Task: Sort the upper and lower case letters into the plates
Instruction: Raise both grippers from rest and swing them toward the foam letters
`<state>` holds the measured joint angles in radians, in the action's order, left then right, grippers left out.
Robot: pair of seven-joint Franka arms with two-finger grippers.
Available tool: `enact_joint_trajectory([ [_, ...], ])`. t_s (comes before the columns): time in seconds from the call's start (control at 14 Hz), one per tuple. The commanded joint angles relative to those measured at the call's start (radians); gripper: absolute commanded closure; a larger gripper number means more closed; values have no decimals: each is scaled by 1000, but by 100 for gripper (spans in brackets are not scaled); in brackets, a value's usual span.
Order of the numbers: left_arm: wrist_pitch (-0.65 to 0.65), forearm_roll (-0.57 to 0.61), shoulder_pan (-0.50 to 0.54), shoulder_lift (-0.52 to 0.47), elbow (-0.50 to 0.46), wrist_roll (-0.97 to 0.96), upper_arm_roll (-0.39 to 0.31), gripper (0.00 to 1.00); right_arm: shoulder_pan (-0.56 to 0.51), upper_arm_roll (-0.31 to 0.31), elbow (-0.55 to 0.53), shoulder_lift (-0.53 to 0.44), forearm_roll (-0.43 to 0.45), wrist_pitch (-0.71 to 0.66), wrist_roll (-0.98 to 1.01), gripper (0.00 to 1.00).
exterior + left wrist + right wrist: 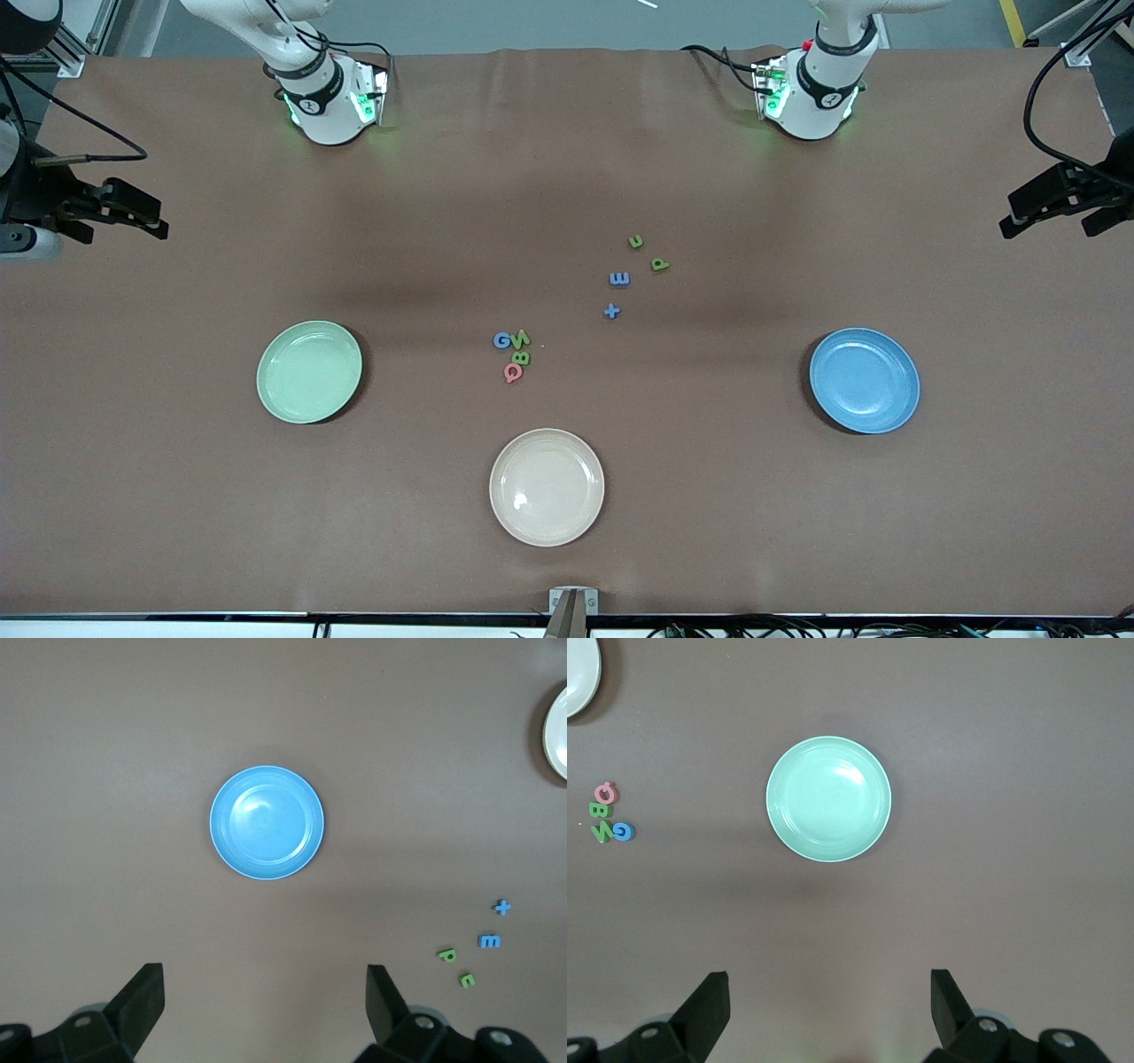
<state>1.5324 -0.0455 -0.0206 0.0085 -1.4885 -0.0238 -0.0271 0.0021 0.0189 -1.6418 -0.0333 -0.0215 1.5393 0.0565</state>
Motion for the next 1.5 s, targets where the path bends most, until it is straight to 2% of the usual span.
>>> enact_joint_trajectory([
  [0.0,-5,15,11,1,4,30,1,0,-2,-2,-52,-43,-11,13,-7,0],
  [0.43,-6,3,-12,33,7,78,10,0,-2,-2,-55,-51,-11,10,-7,0],
  [0.86,-34,10,-133,103,1,76,19,0,-5,0,-20,-43,-9,2,-9,0],
  [1.22,-34,-3,-134,131,1,94,30,0,-11,1,7,50,-12,30,3,0],
  [1.43,-32,-46,-134,129,-16,-55,93,0,-14,1,14,114,-5,90,6,0],
])
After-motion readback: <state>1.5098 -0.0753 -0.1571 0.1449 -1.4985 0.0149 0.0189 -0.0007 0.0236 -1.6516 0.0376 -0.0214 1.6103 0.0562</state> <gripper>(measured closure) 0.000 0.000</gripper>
